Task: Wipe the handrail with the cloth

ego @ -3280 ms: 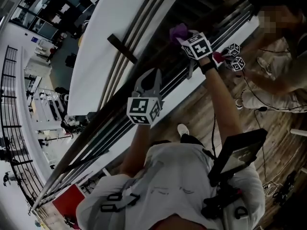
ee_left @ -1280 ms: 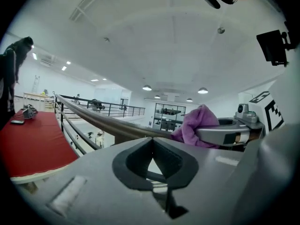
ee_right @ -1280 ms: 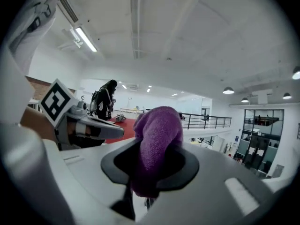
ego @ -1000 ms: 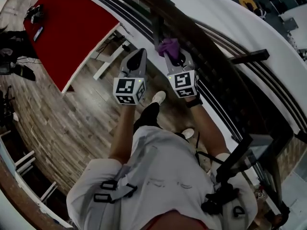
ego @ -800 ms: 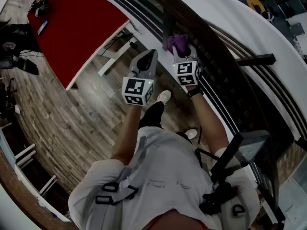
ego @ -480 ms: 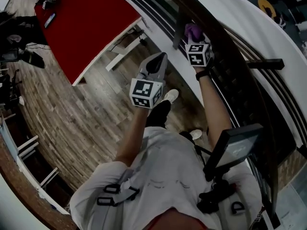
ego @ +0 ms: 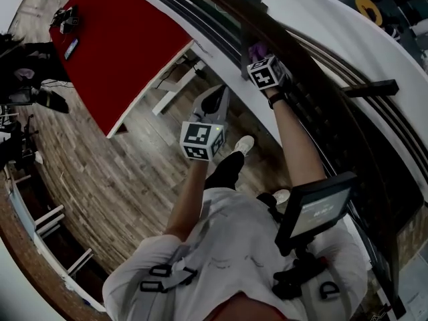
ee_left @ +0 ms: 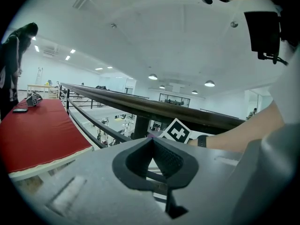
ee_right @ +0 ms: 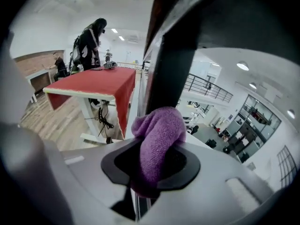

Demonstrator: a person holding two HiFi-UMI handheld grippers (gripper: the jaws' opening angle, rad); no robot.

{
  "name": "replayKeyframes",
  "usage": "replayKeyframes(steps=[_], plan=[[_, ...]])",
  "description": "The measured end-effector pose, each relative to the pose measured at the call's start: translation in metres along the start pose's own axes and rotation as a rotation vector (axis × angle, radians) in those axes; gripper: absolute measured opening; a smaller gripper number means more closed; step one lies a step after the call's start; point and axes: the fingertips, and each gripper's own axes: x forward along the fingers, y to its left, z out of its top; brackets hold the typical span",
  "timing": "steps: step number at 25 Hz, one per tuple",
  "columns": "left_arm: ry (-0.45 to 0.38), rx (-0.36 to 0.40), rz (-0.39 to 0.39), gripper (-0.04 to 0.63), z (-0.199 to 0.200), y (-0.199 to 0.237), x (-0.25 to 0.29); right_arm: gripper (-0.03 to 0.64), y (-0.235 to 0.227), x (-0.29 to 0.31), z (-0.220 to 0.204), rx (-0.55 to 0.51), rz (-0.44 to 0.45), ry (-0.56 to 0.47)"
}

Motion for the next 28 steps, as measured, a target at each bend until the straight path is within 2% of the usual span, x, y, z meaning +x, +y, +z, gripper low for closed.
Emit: replayKeyframes(steps=[4, 8, 13, 20, 28], plan=[[0.001, 0.01, -0.011, 0.0, 0.004, -0.008, 0.002, 0.086, 0.02, 0.015, -0.011, -0.278, -0.017, 0.054], [0.0, 0.019, -0.04, 0.001, 0.008, -0.022, 0.006, 0.086, 0.023, 0.011, -0.025, -0.34, -0.025, 0.09], [-0.002, 0.024, -0.062, 0.0, 0.007, -0.038, 0.008, 0.086, 0.012, -0.009, -0.04, -0.152, -0.011, 0.071], [0.002, 0.019, -0.121, 0.0, 0.0, -0.073, 0.019, 0.086, 0.005, -0.044, -0.07, -0.088, -0.027, 0.062], [0.015, 0.052, -0.222, 0.001, 0.0, -0.121, 0.025, 0.088, -0.002, -0.098, -0.107, 0.01, -0.025, 0.089]])
